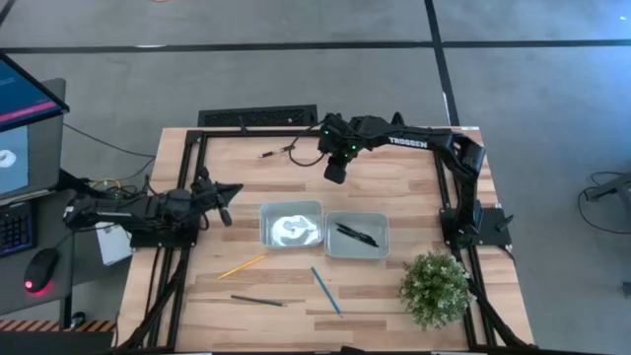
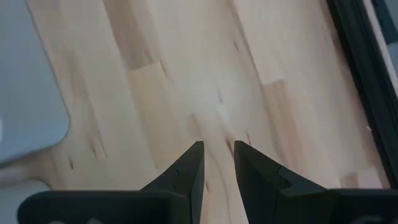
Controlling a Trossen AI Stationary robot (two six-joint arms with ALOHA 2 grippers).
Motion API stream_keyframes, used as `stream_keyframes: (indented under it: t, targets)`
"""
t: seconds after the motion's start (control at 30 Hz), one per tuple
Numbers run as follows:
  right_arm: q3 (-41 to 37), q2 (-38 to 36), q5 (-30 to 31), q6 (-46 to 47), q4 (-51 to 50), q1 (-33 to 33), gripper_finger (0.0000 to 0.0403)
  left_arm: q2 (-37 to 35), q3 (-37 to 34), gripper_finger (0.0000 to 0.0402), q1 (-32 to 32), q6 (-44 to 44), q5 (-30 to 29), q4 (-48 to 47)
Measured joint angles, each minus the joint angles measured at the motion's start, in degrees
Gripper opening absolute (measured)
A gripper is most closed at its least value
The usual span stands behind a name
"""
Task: Sort pens & pencils
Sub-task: Put the black pen into the right gray bin
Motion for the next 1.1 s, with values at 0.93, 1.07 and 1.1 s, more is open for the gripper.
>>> stream_keyframes:
  t: [0.93, 1.07, 1.1]
  targets:
    - [-0.36, -0.39, -13.17, -4.85, 6.54, -1.89, 0.0112, 0.00, 0.44, 0.0098, 4.38, -0.54, 5.80, -2.86]
    - [-0.36, -0.39, -13.16, -4.83, 5.92, -1.63, 0.0145, -0.01, 0.44, 0.0098, 4.38, -0.21, 5.82, -2.95]
    - [-0.36, -0.39, -13.15, -4.83, 5.92, -1.54, 0.0158, -0.01, 0.44, 0.0098, 4.38, -0.14, 5.82, -2.97]
